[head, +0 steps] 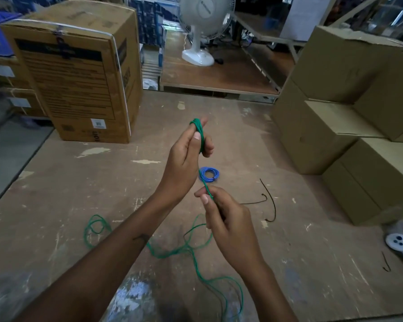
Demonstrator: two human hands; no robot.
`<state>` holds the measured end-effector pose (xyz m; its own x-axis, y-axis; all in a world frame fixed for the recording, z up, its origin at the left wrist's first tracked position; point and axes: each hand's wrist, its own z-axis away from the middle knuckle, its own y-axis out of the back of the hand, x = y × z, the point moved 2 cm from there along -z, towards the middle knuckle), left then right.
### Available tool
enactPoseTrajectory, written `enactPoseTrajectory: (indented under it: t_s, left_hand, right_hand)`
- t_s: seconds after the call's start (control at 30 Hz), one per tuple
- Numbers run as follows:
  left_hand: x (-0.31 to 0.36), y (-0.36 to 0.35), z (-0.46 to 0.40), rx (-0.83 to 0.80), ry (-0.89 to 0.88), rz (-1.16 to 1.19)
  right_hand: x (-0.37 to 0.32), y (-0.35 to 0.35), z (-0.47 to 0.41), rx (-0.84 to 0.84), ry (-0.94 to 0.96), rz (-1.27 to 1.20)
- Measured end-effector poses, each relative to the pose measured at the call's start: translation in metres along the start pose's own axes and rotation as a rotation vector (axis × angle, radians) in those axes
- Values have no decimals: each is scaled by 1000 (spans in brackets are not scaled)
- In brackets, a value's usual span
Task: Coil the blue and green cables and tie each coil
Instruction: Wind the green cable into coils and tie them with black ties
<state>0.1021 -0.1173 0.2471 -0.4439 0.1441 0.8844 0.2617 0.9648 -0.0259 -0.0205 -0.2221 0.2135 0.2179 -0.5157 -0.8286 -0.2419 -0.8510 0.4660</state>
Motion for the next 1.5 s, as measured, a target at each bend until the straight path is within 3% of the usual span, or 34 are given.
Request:
enactPoseTrajectory:
  t_s: [0.17,0.27,0.37,0.5,0.63,0.77,0.9,1.03,1.13,1.3,1.43,1.5]
  left_hand:
    - [-22,4,-4,-133,-152,-503]
    - [-23,4,1,-227,-179,-545]
    - [-22,5,9,-213,-69,-404]
    - [-5,0,26,-244,87,-124]
    - [16,-3,33,-223,115,38]
    - [29,-4,33,-316,143,320]
    - [38,-3,26,-285,201,575]
    - [34,-6,17,-214,163,579]
    - [22,-10,10,-109,134,501]
    - [-2,-15,2,35,55,64]
    - [-18,-10,-2,53,-24,-241]
    - [-26,-6,-4,-17,-72,-447]
  right_hand:
    - [-25,37,-5,93,30,-54]
    - [-30,58,-23,187,84,111]
    - [-35,77,-48,318,155,218]
    - [-24,88,-88,356,168,125]
    - [7,72,-114,239,136,-131]
    - [31,41,-105,80,110,-258]
    - [46,12,-62,48,60,-150]
    - [46,2,-30,44,86,-63]
    - [33,0,-14,0,144,39]
    - [8,18,-6,-6,87,137]
    - [-18,38,-2,-37,29,51]
    - [-31,47,-3,-92,41,53]
